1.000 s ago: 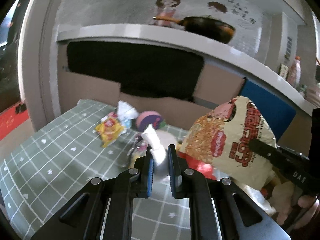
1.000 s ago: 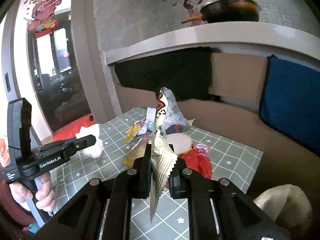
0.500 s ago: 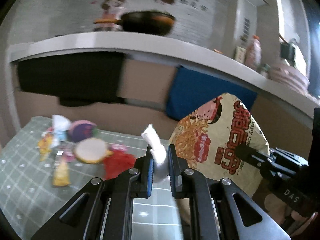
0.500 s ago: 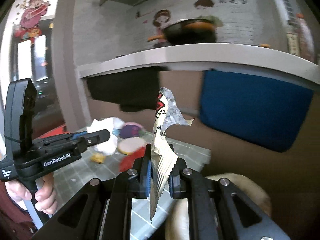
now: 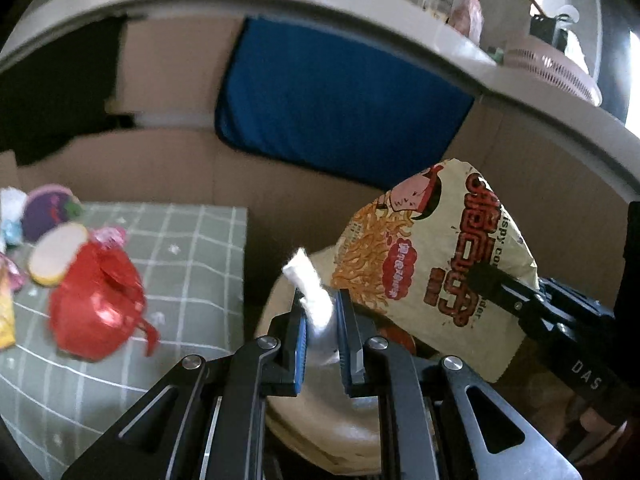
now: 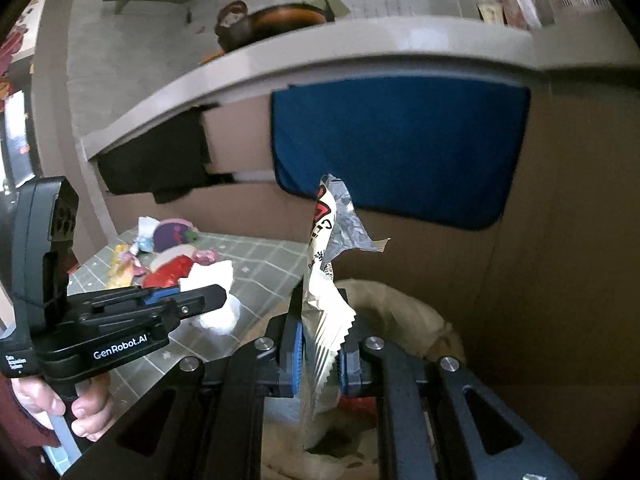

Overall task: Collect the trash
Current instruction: 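Carry the tissue and snack bag over the bin and open both tools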

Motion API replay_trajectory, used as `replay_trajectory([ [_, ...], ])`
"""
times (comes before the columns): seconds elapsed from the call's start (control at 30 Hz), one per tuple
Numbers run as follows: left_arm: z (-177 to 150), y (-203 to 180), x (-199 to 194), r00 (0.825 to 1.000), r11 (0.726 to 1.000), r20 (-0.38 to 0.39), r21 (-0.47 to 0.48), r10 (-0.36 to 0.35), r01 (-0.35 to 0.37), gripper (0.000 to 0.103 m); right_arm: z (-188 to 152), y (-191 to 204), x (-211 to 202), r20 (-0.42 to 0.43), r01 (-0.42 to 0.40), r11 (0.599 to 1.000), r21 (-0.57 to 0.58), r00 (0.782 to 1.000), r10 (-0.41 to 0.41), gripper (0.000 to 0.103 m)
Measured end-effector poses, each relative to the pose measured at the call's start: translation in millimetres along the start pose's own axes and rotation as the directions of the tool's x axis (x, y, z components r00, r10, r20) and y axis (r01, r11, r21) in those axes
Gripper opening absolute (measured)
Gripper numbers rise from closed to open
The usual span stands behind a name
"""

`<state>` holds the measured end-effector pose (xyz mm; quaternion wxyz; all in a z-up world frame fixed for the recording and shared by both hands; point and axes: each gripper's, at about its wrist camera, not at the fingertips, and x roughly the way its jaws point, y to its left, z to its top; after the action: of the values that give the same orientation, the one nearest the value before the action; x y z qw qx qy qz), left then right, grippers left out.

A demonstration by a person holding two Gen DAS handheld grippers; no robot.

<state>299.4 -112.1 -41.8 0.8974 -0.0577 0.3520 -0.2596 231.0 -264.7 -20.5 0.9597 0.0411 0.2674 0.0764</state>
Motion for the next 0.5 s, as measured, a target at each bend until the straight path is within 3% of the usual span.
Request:
replay_trajectory([
  [0.33,-12.5,-0.2,48.6,0.987,0.996,-0.146,-0.058,-0.070,0.062,0.014,-21.7,-29.7,33.1,-0.087,-0.005,0.997,0.078,0.996,0.012,0.012],
  [0.5,-21.7,1.8,60.6,0.980,0.995,-0.182,-0.069,-0.078,0.066,0.014,-29.9,-33.9,44.1,-0.120,0.002,0.996,0.090,0.993,0.009,0.012],
])
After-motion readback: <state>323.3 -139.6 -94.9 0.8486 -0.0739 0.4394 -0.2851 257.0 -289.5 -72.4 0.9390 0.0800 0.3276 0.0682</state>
